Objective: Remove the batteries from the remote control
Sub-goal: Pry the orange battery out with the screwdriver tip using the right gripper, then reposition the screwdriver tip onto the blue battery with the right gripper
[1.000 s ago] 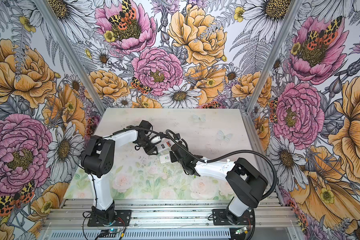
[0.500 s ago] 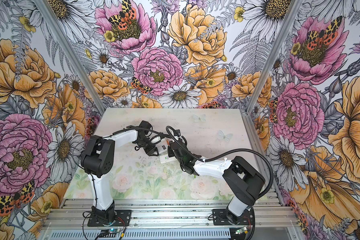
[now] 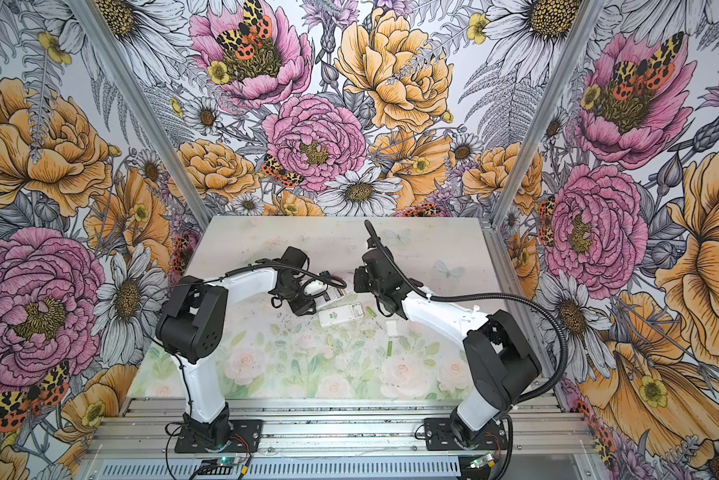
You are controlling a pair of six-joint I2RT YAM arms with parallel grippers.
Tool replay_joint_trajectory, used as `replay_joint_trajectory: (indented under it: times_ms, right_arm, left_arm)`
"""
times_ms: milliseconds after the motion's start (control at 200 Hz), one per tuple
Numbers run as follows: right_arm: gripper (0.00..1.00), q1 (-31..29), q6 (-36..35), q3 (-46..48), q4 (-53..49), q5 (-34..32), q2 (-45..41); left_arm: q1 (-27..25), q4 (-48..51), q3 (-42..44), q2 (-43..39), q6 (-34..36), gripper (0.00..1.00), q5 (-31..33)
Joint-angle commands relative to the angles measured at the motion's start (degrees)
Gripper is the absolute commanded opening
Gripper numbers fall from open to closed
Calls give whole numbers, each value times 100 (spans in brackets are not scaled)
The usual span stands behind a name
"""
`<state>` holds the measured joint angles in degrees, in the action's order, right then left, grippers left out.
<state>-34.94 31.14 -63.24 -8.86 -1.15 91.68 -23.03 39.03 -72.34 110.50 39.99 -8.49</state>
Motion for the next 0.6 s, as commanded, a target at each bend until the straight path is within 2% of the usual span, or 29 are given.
replay_joint_trajectory:
  times_ms: [0,105,380,595]
  right_arm:
    - [0,-32,147,-554,-863,1043,176]
    - [0,-22,216,-961,-1259,1152,470]
    - [0,-42,98,-1596,-1852,759,1010]
    - [0,-43,-68,-1758,-1897,659,1203]
  left_arm:
    - [-74,-102,248,-111,158,0,695]
    - [-131,-256,385,-229,214,0,849]
    - [-232,-476,607,-406,393,0,1018]
    - [-273,-533,666,-465,464,0,991]
